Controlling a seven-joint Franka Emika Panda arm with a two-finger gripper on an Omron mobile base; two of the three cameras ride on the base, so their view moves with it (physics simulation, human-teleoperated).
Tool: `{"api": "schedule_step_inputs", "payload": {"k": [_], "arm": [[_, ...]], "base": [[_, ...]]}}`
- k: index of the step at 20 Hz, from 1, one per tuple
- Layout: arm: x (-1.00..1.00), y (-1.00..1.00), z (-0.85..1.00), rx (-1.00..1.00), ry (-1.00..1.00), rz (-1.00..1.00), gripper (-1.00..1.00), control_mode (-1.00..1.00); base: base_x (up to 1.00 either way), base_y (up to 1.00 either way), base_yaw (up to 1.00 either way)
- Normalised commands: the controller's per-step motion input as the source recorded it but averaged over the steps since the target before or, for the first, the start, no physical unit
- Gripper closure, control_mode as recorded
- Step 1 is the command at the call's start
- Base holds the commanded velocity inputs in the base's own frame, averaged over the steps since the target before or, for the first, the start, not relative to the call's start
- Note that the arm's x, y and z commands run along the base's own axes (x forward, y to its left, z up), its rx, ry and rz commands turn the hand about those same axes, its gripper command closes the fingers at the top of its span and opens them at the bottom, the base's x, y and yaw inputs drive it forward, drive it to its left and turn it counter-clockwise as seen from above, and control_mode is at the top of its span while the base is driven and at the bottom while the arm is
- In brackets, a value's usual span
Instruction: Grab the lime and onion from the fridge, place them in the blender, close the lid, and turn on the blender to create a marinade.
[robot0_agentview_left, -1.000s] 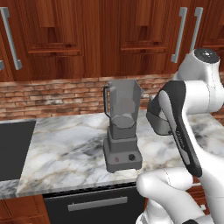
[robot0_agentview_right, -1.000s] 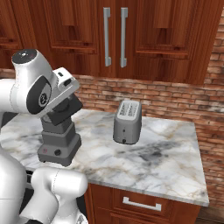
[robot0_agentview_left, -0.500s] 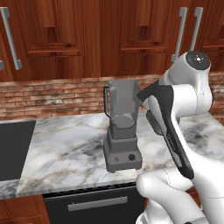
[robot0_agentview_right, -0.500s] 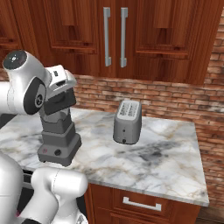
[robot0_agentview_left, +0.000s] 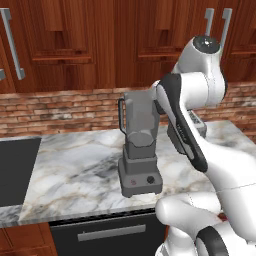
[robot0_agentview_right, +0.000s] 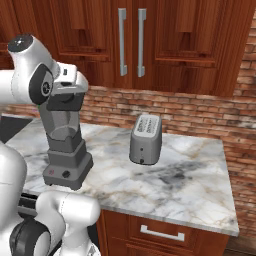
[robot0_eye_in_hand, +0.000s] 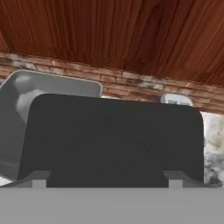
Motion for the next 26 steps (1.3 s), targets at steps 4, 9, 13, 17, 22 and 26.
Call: {"api": "schedule_step_inputs", "payload": {"k": [4,9,13,17,22,26], "arm": [[0.09,0.0,0.01,0.29,0.13,-0.09,1.0,-1.0],[0.17,0.07,-0.03,0.02,0.0,0.0,1.0,-1.0],[0.43,0.36,-0.01,0.0,0.0,0.0,1.0,-1.0],[0.33,0.48,0.0,0.0,0.0,0.0,1.0,-1.0],[0.43,0.44,0.0,0.0,0.0,0.0,1.0,-1.0],[0.35,0.37,0.0,0.0,0.06,0.0,1.0,-1.0]], "base": [[0.0,0.0,0.0],[0.0,0.0,0.0],[0.0,0.0,0.0],[0.0,0.0,0.0],[0.0,0.0,0.0],[0.0,0.0,0.0]]}}
